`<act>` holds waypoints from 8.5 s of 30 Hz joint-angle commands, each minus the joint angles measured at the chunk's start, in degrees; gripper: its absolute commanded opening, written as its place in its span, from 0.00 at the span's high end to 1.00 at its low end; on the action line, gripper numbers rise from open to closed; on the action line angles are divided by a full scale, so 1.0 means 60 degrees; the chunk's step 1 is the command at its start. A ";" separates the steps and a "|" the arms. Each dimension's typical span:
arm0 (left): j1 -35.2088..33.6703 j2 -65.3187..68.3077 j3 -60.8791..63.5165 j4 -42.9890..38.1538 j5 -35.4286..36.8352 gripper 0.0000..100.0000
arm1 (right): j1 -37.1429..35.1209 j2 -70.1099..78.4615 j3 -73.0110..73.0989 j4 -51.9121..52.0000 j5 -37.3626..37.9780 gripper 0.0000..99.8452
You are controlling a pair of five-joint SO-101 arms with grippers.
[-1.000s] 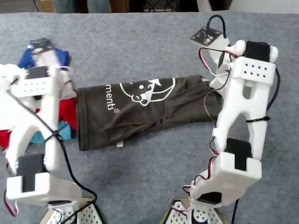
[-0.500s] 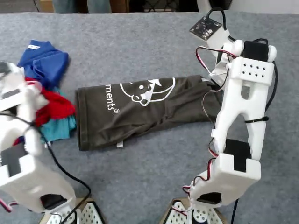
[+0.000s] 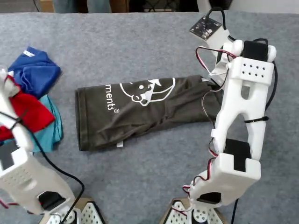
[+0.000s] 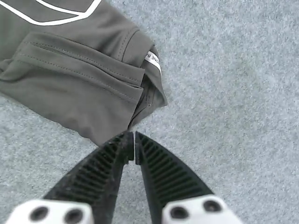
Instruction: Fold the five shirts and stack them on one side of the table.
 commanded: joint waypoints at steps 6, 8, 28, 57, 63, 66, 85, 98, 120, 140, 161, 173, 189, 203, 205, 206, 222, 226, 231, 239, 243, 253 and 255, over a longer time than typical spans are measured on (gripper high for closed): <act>0.2117 -0.0029 -0.3626 0.4689 -0.0059 0.82 | 0.0806 -0.0549 -0.0447 -0.0147 0.0425 0.99; 0.2484 -0.0073 -0.3304 0.4864 -0.0073 0.81 | 0.0923 -0.0549 -0.0447 -0.0147 0.0440 0.99; 0.4242 -0.0088 0.3509 0.0542 -0.0147 0.76 | 0.0967 -0.0491 -0.0447 -0.0147 0.0557 0.99; 0.4344 -0.0088 0.5033 -0.1744 0.0176 0.97 | 0.1949 -0.0564 -0.1165 -0.0073 0.0527 0.99; 0.4432 -0.0103 0.3040 -0.0103 -0.0337 0.97 | 0.2828 -0.0564 -0.1692 -0.0059 0.0513 0.99; 0.4828 -0.0088 0.1780 0.0908 -0.0396 0.97 | 0.3575 -0.0564 -0.2073 -0.0073 0.0513 0.99; 1.0894 0.0747 -0.2615 0.0982 0.0967 0.97 | 0.6857 -0.0549 -0.3363 -0.0132 0.0498 0.99; 1.3238 0.4762 -0.7802 0.0894 0.1656 0.97 | 0.7326 -0.0549 -0.3377 -0.0264 0.0513 0.99; 1.3033 0.9026 -1.3692 0.1011 0.2901 0.85 | 0.6549 -0.0549 -0.3377 0.0117 0.0513 0.99; 0.7963 0.6095 -1.3619 0.4908 0.1260 0.97 | 0.0586 -0.0535 -0.1092 0.1363 -0.1084 0.99; 0.6440 1.0462 -1.3780 0.4615 0.1348 0.97 | -0.1245 0.3011 -0.0095 -0.1729 -0.3004 0.99; 0.6513 1.0564 -1.3883 0.4542 0.1348 0.97 | 0.0850 0.3172 -0.0344 -0.4630 -0.3018 0.99; 0.6557 1.0564 -1.3883 0.4542 0.1333 0.97 | -0.2007 0.2777 -0.2454 0.1553 -0.3121 0.99; 0.6571 1.0564 -1.3883 0.4410 0.1348 0.97 | -0.0278 0.4916 -0.2571 -0.1099 -0.3121 0.99; 0.6571 1.0564 -1.3883 0.4410 0.1348 0.97 | -0.0132 0.4960 -0.2850 -0.1333 -0.3121 0.99; 0.6571 1.0564 -1.3883 0.4410 0.1348 0.97 | -0.0117 0.4974 -0.3055 -0.1377 -0.3121 0.99; 0.6557 1.0564 -1.3883 0.4410 0.1348 0.97 | 0.0190 0.4842 -0.4520 -0.1451 -0.3121 0.99; 0.6557 1.0564 -1.3883 0.4410 0.1348 0.97 | -0.0762 0.4696 -0.5150 0.0147 -0.3106 0.99; 0.6527 1.0564 -1.3883 0.4410 0.1348 0.97 | -0.2315 0.4828 -0.4930 0.0864 -0.3121 0.99; 0.6484 1.0564 -1.3883 0.4410 0.1348 0.97 | -0.2842 0.6205 -0.4842 0.0777 -0.3121 0.99; 0.6469 1.0564 -1.3883 0.4278 0.1348 0.97 | -0.2447 0.6381 -0.4872 0.1436 -0.3092 0.99; 0.6469 1.0564 -1.3883 0.4278 0.1348 0.97 | -0.1582 0.6308 -0.4359 0.2022 -0.3121 0.99; 0.6469 1.0564 -1.3883 0.4278 0.1348 0.97 | -0.1407 0.6044 -0.3788 0.2022 -0.3121 0.99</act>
